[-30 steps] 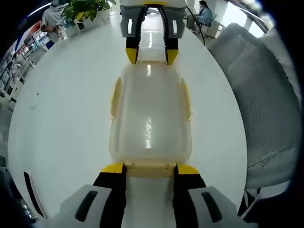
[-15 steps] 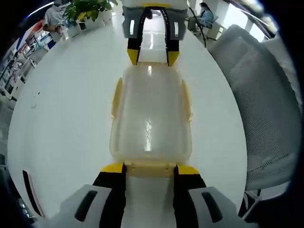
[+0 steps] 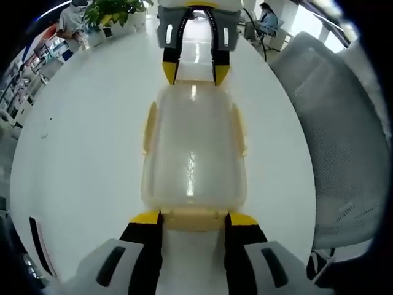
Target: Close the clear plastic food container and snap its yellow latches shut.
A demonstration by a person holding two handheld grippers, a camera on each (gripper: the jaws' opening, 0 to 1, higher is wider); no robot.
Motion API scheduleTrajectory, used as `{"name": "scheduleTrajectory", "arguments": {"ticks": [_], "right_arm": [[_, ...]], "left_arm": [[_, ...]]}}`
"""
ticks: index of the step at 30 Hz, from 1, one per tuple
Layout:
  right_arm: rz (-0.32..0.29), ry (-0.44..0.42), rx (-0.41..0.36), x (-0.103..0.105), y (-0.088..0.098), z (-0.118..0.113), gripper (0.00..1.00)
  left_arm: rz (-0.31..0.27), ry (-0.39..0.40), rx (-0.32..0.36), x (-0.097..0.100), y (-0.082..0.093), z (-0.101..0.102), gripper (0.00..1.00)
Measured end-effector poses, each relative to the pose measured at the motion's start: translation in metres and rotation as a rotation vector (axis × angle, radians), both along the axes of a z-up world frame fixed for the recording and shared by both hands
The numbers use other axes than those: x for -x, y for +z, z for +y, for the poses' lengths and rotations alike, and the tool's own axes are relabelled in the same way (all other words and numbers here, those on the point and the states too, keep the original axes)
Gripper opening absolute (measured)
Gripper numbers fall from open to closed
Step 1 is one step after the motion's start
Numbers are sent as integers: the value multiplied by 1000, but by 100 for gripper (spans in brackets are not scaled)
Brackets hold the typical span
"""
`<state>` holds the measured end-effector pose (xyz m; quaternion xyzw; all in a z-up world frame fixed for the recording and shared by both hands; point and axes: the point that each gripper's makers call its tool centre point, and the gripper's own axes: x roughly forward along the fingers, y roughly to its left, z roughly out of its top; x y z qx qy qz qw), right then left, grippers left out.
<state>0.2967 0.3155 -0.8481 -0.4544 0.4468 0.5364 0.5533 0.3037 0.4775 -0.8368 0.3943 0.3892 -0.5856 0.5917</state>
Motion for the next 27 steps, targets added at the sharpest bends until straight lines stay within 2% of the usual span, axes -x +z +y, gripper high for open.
{"name": "scheduleTrajectory", "arguments": {"ticks": [3,5,8,16,19,24,27], "right_arm": [[-14,14,-6,-1,6,-3,36],[-4,10,-44,0,13,-3,36],[-19,31,-69,0,26,-6,36],[-19,61,-108,2,48,-21,36],[-41,98,-163,2,69,-25,35],[-64,102,-194,1,91,-40,36],[-76,104,-183,3,99,-61,36]], "left_arm": [[-17,15,-3,3,10,-4,33],[-29,20,-7,4,16,-4,33],[-27,39,-3,7,26,-6,33],[-37,65,-20,13,50,-23,33],[-38,82,-16,15,59,-27,33],[-75,103,-18,15,79,-43,33],[-92,94,-10,16,89,-66,33]]}}
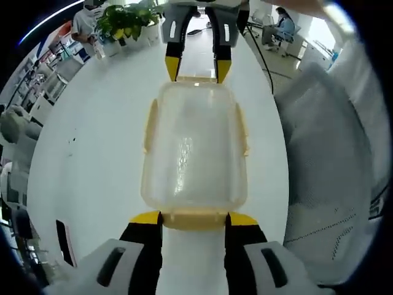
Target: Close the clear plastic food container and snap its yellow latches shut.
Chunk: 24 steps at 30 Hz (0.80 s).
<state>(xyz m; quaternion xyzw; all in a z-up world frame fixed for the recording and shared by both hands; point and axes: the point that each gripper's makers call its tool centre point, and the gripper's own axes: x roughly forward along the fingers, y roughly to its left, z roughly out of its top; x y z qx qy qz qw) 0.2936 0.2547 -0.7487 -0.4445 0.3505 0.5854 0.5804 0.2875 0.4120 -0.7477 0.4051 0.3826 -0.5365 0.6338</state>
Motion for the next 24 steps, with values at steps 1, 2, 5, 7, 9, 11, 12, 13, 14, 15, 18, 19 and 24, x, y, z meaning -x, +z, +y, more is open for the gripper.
{"name": "scheduleTrajectory", "arguments": {"ticks": [1,2,5,7,9,11,12,13,14,15,18,19,24], "right_arm": [[-1,-1,1,0,1,-3,36],[-5,-3,0,1,3,-11,36],[-15,-22,-1,4,6,-36,36],[-12,-36,-3,7,6,-49,36],[-5,-56,-4,12,5,-69,36],[-7,-70,-4,16,3,-82,36],[-6,-77,0,19,1,-92,36],[-4,-84,2,20,0,-98,36],[-1,-94,2,22,-1,-107,36],[-1,-102,1,22,-1,-113,36],[-2,-121,-2,23,-2,-133,36],[-1,-125,2,24,-3,-138,36],[20,-148,7,24,-8,-168,36]], "left_arm": [[-2,-2,0,0,1,-3,33],[-8,-10,-7,0,3,-14,33],[-13,-25,-8,-1,3,-35,33],[-14,-43,-9,0,3,-52,33],[-19,-64,-9,1,2,-69,33],[-19,-74,-9,1,0,-83,33],[-17,-84,-7,2,-1,-89,33],[-8,-92,-6,3,-3,-99,33],[-4,-103,-9,3,-4,-105,33],[-9,-112,-16,2,-6,-114,33],[-14,-131,-37,1,-11,-134,33],[-13,-135,-37,1,-11,-140,33],[-8,-150,-19,-1,-14,-169,33]]}}
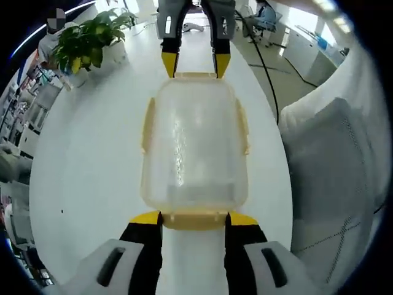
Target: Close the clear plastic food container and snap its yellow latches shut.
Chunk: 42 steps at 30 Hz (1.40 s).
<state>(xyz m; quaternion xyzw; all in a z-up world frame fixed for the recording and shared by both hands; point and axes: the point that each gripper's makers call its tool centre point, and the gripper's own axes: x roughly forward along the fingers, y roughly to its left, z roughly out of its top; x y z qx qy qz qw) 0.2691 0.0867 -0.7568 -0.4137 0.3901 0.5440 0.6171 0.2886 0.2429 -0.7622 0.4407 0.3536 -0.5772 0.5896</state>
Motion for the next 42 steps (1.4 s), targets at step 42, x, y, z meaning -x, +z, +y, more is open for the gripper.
{"name": "scheduleTrajectory", "arguments": {"ticks": [42], "right_arm": [[100,-70,132,16,-49,-53,35]], "left_arm": [[149,100,-80,18,-35,9,30]]}}
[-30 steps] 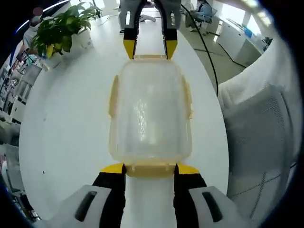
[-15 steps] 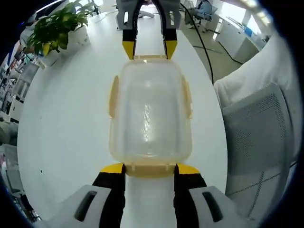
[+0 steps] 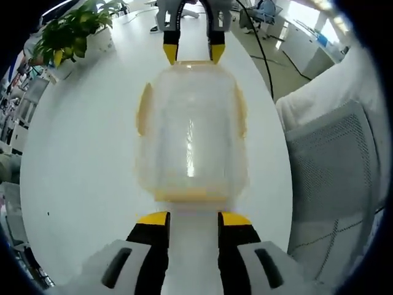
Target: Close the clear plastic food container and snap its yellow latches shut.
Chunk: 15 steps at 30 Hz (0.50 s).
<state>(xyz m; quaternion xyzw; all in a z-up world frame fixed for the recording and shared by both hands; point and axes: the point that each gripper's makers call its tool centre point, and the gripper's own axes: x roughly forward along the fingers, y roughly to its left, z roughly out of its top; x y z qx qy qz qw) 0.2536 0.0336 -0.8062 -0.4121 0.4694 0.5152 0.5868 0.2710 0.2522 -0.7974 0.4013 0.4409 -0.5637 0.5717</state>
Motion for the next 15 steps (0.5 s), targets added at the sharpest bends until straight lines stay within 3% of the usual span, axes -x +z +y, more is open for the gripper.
{"name": "scheduleTrajectory", "arguments": {"ticks": [2,3,5,7,8,9,11,13,14,15], "right_arm": [[38,-119,40,1,-6,-17,37],[28,-174,51,-2,-7,-26,38],[-1,-236,57,-9,-6,-38,38],[24,-329,52,-6,-2,-47,34],[37,-355,46,-5,-1,-48,33],[93,-475,22,0,3,-50,33],[138,-576,-20,2,9,-49,41],[167,-650,-81,1,16,-45,53],[182,-713,-142,-3,22,-40,56],[196,-753,-181,-5,26,-37,56]], "left_arm": [[34,125,27,-5,1,6,39],[47,186,44,-8,2,10,41],[38,328,37,-21,5,24,39],[47,428,40,-26,7,31,31],[91,474,62,-23,9,30,31],[199,540,130,-11,14,20,36],[312,677,163,-2,21,16,48],[346,760,201,-4,27,13,46],[414,890,258,-6,34,6,43],[498,960,321,-6,42,-3,44]]}}
